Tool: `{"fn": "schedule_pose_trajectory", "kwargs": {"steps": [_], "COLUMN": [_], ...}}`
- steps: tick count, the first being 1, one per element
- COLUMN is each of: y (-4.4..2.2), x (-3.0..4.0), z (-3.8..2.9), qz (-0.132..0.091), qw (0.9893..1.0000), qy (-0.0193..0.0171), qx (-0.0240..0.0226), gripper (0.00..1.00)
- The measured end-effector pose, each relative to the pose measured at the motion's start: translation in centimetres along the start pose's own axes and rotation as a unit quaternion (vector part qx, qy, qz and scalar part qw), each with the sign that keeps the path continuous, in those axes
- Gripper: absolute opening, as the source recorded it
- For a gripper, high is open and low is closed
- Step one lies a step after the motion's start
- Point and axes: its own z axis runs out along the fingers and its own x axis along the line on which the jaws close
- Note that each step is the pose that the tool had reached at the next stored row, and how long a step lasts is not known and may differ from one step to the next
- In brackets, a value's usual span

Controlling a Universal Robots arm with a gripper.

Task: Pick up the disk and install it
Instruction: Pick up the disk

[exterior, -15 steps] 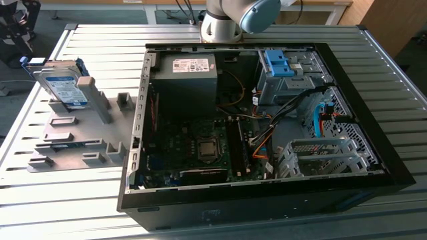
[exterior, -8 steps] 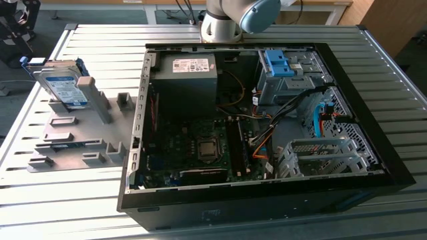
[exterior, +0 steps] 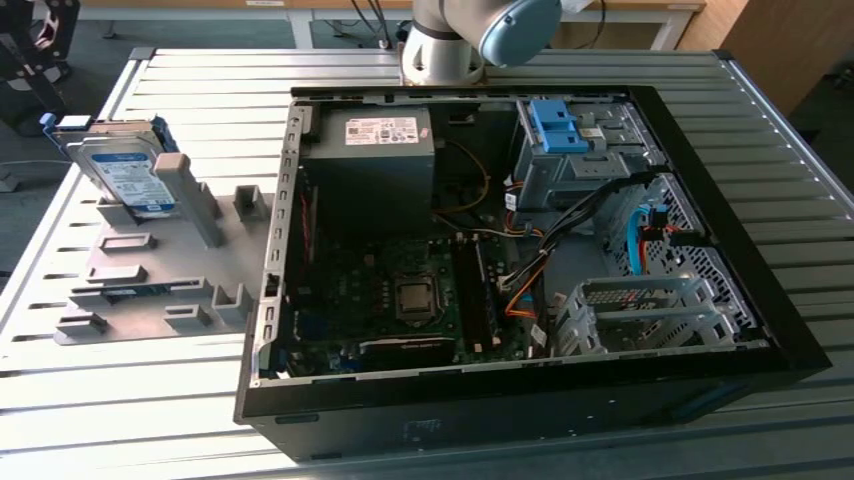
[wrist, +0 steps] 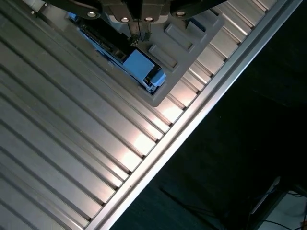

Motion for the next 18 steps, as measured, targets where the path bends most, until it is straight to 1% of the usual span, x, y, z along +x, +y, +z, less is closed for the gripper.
{"fn": "schedule_pose_trajectory", "kwargs": {"steps": [3,8,18], "y": [0.00,0.00,0.00], "x": [0.00,0.00,0.00], "z": [0.01,0.00,0.00], "qz": [-0.017,-0.037,-0.063], "qw": [0.9999,0.9993,0.9980], "qy": [0.0004,0.0010,0.0017], "qx": [0.0002,0.0004,0.0008], "gripper": [0.11,0.11,0.11]}}
